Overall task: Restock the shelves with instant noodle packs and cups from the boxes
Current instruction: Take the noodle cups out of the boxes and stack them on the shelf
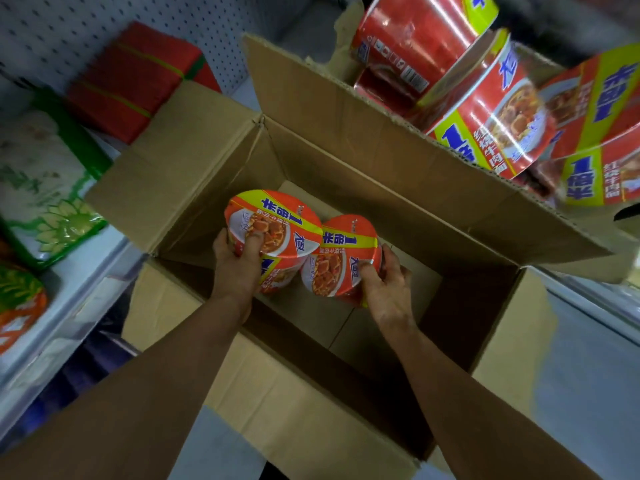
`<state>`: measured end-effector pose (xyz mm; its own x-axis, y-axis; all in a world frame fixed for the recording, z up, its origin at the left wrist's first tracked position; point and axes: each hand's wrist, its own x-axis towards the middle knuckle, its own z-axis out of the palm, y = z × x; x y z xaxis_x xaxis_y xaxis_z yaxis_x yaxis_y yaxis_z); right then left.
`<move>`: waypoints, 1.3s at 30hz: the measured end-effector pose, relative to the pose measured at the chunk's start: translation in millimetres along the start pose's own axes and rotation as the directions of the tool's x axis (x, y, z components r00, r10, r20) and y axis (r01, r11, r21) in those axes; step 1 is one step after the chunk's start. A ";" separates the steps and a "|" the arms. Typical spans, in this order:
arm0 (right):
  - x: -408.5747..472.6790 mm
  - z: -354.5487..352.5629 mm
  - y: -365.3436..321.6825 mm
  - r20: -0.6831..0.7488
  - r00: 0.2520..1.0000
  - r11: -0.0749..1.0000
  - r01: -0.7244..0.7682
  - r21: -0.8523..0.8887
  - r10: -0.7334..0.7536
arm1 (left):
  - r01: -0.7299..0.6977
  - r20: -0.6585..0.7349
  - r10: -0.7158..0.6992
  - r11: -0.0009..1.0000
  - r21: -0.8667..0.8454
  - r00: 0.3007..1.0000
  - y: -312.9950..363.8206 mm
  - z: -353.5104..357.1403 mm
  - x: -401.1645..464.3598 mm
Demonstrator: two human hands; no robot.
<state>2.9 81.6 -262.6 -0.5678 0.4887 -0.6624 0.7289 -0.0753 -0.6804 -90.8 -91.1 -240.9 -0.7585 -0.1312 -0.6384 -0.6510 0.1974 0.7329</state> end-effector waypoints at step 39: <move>-286.9 -36.8 -163.6 -0.026 0.861 0.861 0.505 -0.061 -0.507 | -0.315 -0.213 0.242 0.828 -0.463 0.947 113.2 -195.6 -281.2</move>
<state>60.6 -14.3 50.4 -0.8490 0.4815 -0.2175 0.3643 0.2353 -0.9011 43.0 -221.9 67.6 -0.8819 -0.2829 -0.3772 -0.3139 -0.2448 0.9174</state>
